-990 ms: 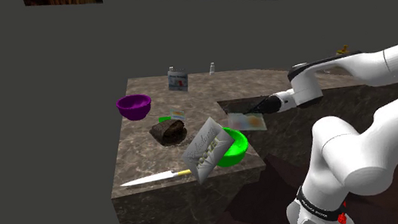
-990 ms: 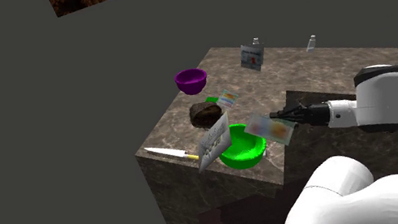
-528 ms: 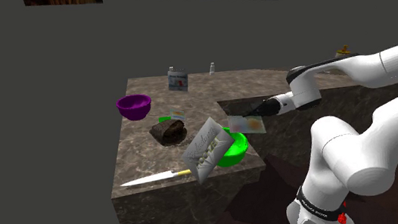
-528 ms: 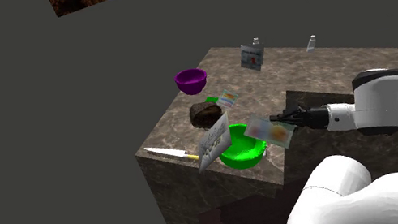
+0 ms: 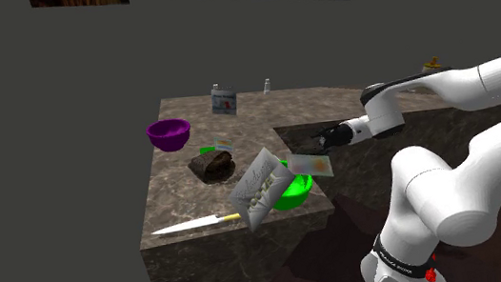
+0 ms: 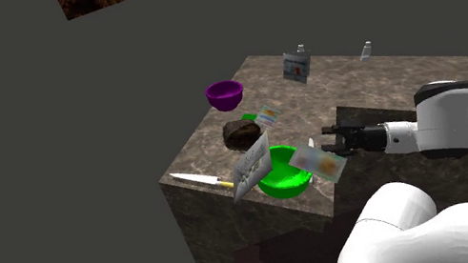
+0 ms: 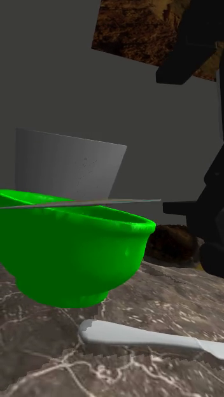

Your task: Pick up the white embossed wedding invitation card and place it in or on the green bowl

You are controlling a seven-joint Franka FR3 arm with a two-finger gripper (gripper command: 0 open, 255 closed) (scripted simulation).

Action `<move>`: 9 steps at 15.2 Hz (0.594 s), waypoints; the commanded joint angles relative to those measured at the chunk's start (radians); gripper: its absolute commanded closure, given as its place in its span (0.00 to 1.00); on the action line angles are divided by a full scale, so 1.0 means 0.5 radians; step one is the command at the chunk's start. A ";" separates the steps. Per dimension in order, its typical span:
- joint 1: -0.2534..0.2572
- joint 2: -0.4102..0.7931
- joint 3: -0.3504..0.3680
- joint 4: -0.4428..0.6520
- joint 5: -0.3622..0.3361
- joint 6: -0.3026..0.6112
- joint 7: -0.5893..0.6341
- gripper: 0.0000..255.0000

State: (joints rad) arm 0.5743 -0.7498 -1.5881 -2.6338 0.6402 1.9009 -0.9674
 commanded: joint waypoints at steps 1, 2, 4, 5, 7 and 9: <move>-0.020 0.004 -0.032 0.046 -0.043 -0.064 0.014 0.00; -0.036 0.007 -0.064 0.094 -0.083 -0.126 0.028 0.00; -0.053 0.006 -0.127 0.185 -0.152 -0.234 0.053 0.00; -0.053 0.006 -0.126 0.185 -0.153 -0.234 0.053 0.00; -0.053 0.006 -0.126 0.185 -0.153 -0.234 0.053 0.00; -0.053 0.006 -0.126 0.185 -0.153 -0.234 0.053 0.00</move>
State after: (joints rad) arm 0.5483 -0.7470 -1.6510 -2.5418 0.5646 1.7852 -0.9412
